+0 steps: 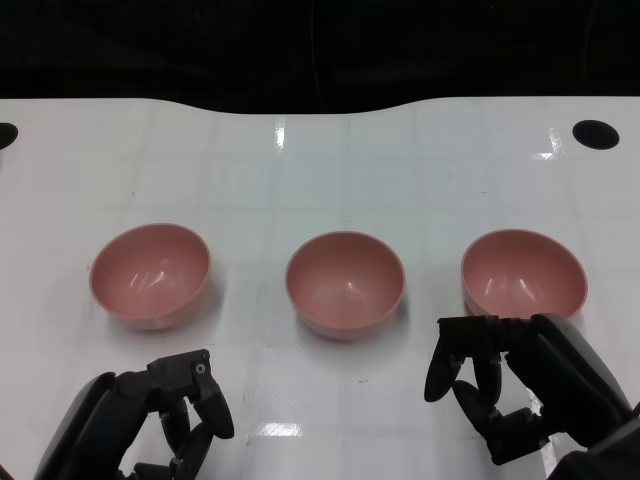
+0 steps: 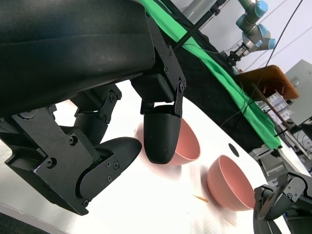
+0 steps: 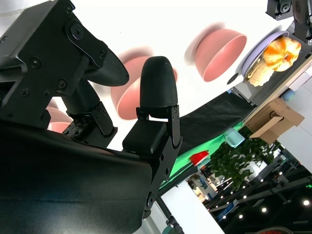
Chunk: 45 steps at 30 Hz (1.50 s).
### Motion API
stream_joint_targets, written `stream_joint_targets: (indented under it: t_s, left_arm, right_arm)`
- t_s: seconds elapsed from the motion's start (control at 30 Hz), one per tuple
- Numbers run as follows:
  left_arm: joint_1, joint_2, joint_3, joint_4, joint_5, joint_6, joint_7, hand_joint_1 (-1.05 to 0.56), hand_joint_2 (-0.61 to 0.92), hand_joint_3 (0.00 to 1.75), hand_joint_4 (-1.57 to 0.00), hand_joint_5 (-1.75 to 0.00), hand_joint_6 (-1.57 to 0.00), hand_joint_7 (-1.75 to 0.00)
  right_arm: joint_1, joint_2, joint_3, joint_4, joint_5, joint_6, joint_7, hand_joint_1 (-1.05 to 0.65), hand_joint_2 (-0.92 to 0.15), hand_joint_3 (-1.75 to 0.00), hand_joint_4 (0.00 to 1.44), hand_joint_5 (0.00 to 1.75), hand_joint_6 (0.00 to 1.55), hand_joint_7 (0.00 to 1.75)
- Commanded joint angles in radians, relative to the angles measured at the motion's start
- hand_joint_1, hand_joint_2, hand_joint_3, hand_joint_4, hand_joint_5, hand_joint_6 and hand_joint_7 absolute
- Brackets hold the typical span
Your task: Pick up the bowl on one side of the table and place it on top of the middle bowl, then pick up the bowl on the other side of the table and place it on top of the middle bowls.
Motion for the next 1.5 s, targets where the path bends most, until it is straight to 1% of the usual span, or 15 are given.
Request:
stream_joint_targets:
  t_s: [0.03, 0.4, 0.53, 0.63, 0.73, 0.83, 0.93, 0.97, 1.07, 1.13, 1.2, 1.3, 1.33, 1.43, 1.5]
  left_arm:
    - [0.000, 0.014, 0.012, -0.006, -0.016, 0.005, -0.002, -0.14, 0.39, 1.42, -0.86, -1.72, -0.78, -1.52]
    - [0.003, 0.013, 0.014, -0.017, -0.018, 0.008, -0.001, -0.13, 0.40, 1.40, -0.85, -1.73, -0.77, -1.52]
    - [0.004, 0.009, 0.014, -0.020, -0.024, 0.010, -0.001, -0.12, 0.39, 1.40, -0.86, -1.71, -0.79, -1.50]
    - [0.004, 0.013, 0.017, -0.018, -0.012, 0.002, 0.005, -0.11, 0.40, 1.38, -0.87, -1.70, -0.79, -1.49]
    - [0.007, 0.016, 0.020, -0.023, -0.007, 0.002, 0.005, -0.11, 0.40, 1.38, -0.87, -1.70, -0.79, -1.49]
    - [0.006, 0.012, 0.019, -0.023, 0.003, -0.001, 0.012, -0.09, 0.39, 1.38, -0.87, -1.70, -0.80, -1.49]
    - [0.009, 0.008, 0.017, -0.033, 0.006, 0.016, 0.009, -0.10, 0.39, 1.40, -0.88, -1.70, -0.80, -1.48]
    - [0.009, 0.008, 0.016, -0.034, 0.003, 0.016, 0.008, -0.10, 0.39, 1.40, -0.88, -1.70, -0.80, -1.48]
    - [0.007, 0.010, 0.016, -0.032, -0.004, 0.014, 0.003, -0.10, 0.39, 1.40, -0.88, -1.70, -0.79, -1.49]
    - [0.003, 0.014, 0.018, -0.021, -0.009, 0.005, 0.002, -0.11, 0.40, 1.39, -0.87, -1.70, -0.79, -1.49]
    - [0.000, 0.016, 0.020, -0.012, -0.010, -0.005, 0.003, -0.12, 0.40, 1.39, -0.87, -1.70, -0.79, -1.49]
    - [0.000, 0.017, 0.022, -0.008, -0.019, -0.008, 0.000, -0.12, 0.40, 1.39, -0.87, -1.71, -0.78, -1.50]
    - [0.000, 0.018, 0.022, -0.007, -0.022, -0.009, -0.002, -0.12, 0.40, 1.39, -0.87, -1.71, -0.78, -1.50]
    - [0.003, 0.017, 0.027, -0.011, -0.014, -0.005, 0.004, -0.13, 0.40, 1.40, -0.87, -1.71, -0.79, -1.51]
    - [0.004, 0.014, 0.027, -0.015, -0.017, 0.002, 0.002, -0.13, 0.40, 1.41, -0.88, -1.70, -0.79, -1.51]
  right_arm:
    - [-0.004, -0.003, -0.006, -0.005, -0.008, 0.011, -0.007, -0.04, -0.20, -1.49, 0.90, 1.75, 0.89, 1.24]
    - [-0.006, 0.001, -0.015, -0.001, -0.008, 0.006, -0.017, -0.03, -0.22, -1.45, 0.88, 1.74, 0.88, 1.22]
    - [-0.012, 0.009, -0.023, 0.007, -0.007, 0.010, -0.034, -0.04, -0.25, -1.39, 0.85, 1.73, 0.86, 1.16]
    - [-0.014, 0.014, -0.026, 0.005, -0.012, 0.031, -0.043, -0.05, -0.30, -1.30, 0.79, 1.58, 0.82, 1.02]
    - [-0.022, 0.015, -0.031, 0.010, -0.055, 0.034, -0.088, -0.06, -0.31, -1.23, 0.74, 1.37, 0.80, 0.89]
    - [-0.028, 0.017, -0.037, 0.010, -0.084, 0.046, -0.120, -0.10, -0.34, -1.09, 0.65, 1.36, 0.75, 0.77]
    - [-0.035, 0.013, -0.043, 0.012, -0.107, 0.053, -0.141, -0.13, -0.43, -0.85, 0.56, 1.33, 0.67, 0.72]
    - [-0.037, 0.011, -0.045, 0.008, -0.122, 0.064, -0.148, -0.14, -0.48, -0.74, 0.54, 1.28, 0.65, 0.70]
    - [-0.046, 0.006, -0.048, 0.001, -0.159, 0.092, -0.161, -0.21, -0.69, -0.29, 0.47, 0.99, 0.58, 0.52]
    - [-0.052, 0.004, -0.050, -0.009, -0.183, 0.131, -0.159, -0.24, -0.77, -0.14, 0.43, 0.84, 0.53, 0.40]
    - [-0.055, 0.002, -0.051, -0.025, -0.208, 0.173, -0.154, -0.29, -0.81, -0.05, 0.37, 0.70, 0.48, 0.27]
    - [-0.064, -0.017, -0.047, -0.043, -0.274, 0.233, -0.157, -0.39, -0.84, -0.02, 0.25, 0.59, 0.40, 0.16]
    - [-0.067, -0.022, -0.045, -0.049, -0.292, 0.253, -0.153, -0.41, -0.84, -0.02, 0.23, 0.58, 0.39, 0.14]
    - [-0.077, -0.046, -0.030, -0.080, -0.366, 0.358, -0.088, -0.50, -0.85, -0.01, 0.07, 0.52, 0.27, 0.06]
    - [-0.081, -0.056, -0.022, -0.082, -0.390, 0.383, -0.080, -0.53, -0.84, 0.00, 0.01, 0.55, 0.26, 0.05]
